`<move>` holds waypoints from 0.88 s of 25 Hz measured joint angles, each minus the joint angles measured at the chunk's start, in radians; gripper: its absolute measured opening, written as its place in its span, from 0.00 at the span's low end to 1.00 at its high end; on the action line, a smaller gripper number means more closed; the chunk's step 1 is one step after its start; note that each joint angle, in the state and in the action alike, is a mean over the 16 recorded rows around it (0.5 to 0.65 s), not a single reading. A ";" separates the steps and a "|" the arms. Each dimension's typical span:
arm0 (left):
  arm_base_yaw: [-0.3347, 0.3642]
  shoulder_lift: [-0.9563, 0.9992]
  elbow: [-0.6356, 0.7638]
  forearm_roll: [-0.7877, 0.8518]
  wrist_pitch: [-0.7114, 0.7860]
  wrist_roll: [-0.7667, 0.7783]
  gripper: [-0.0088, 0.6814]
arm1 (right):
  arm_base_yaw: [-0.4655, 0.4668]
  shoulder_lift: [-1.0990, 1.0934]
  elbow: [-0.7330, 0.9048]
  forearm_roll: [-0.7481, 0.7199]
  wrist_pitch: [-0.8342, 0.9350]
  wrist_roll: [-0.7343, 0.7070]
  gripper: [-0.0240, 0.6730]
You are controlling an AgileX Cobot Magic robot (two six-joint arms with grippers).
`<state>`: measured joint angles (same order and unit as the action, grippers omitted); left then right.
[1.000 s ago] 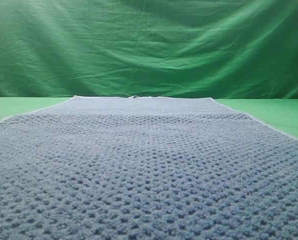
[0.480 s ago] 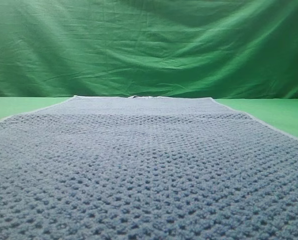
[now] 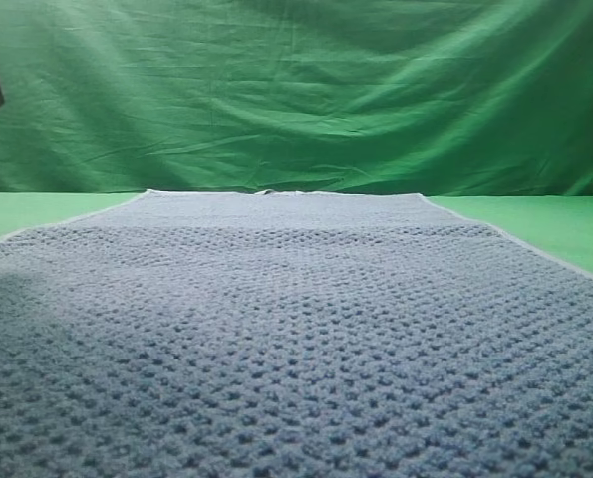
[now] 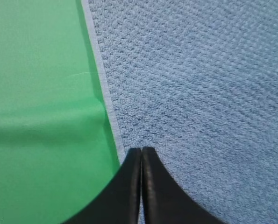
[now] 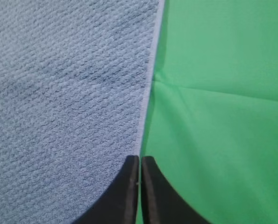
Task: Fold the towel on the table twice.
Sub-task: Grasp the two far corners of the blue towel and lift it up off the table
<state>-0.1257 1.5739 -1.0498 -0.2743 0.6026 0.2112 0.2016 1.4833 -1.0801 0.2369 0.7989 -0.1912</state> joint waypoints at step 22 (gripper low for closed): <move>-0.015 0.260 -0.137 0.071 0.016 -0.069 0.73 | 0.069 0.341 -0.092 -0.072 -0.152 0.057 0.89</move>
<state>-0.1405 1.8335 -1.1863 -0.2029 0.6188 0.1426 0.2708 1.8238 -1.1717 0.1649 0.6471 -0.1340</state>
